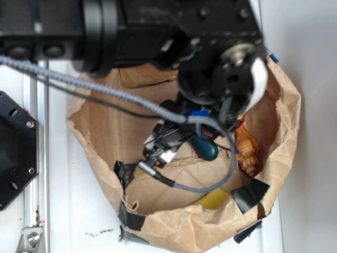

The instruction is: Grab the plastic pickle.

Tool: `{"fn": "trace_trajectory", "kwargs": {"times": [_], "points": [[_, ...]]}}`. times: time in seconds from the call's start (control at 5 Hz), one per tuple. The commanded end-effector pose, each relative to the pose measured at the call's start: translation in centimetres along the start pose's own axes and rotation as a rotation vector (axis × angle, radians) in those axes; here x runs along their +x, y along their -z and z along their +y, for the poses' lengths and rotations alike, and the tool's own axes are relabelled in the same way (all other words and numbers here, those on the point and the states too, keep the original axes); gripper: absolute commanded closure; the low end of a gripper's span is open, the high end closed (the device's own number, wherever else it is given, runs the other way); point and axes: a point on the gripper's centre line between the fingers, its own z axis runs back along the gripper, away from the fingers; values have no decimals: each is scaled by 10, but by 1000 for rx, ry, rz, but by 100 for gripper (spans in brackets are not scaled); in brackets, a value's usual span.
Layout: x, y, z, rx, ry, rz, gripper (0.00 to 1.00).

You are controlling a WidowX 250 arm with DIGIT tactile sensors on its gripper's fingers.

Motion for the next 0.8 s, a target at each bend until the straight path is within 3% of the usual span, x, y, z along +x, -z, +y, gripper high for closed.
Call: {"fn": "trace_trajectory", "kwargs": {"times": [0.0,0.4,0.6], "points": [[6,-15,-8,49,9,-46,0],[6,-15,-8,49,9,-46,0],[-1,5,-11,92,25,-61,0]]}}
